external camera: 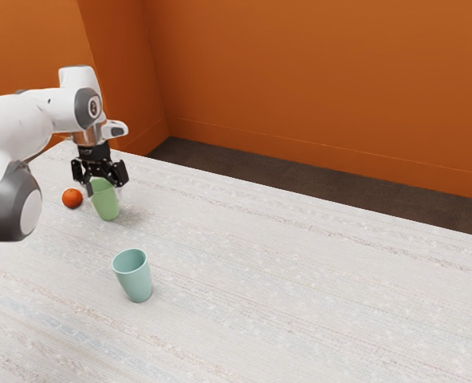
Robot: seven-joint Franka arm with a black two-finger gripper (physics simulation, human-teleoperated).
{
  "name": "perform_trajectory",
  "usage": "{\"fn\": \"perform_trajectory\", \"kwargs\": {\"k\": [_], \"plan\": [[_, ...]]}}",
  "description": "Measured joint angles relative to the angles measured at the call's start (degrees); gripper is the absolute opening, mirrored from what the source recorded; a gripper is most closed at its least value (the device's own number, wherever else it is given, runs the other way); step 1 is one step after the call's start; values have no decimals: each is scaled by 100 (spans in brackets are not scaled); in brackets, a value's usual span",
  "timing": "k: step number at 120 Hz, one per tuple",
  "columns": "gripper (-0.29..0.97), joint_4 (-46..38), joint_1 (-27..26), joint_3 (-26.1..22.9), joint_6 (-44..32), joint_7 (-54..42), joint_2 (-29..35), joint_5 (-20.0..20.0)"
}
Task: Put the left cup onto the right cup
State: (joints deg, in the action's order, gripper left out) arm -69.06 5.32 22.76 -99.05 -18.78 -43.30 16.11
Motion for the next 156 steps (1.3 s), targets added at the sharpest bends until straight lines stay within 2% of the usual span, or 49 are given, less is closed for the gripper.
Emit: {"fn": "perform_trajectory", "kwargs": {"k": [21,81,89,107,118,136,156], "plan": [[68,435,88,-135,-36,-146,-148,-117],[67,317,105,-149,-433,-389,-380,-174],[58,300,99,-149,-457,-409,-397,-183],[23,287,107,-146,-489,-443,-403,-242],[9,256,111,-142,-500,-460,-403,-263],[-3,207,120,-128,-512,-481,-404,-293],[-7,206,104,-91,-521,-500,-371,-384]]}}
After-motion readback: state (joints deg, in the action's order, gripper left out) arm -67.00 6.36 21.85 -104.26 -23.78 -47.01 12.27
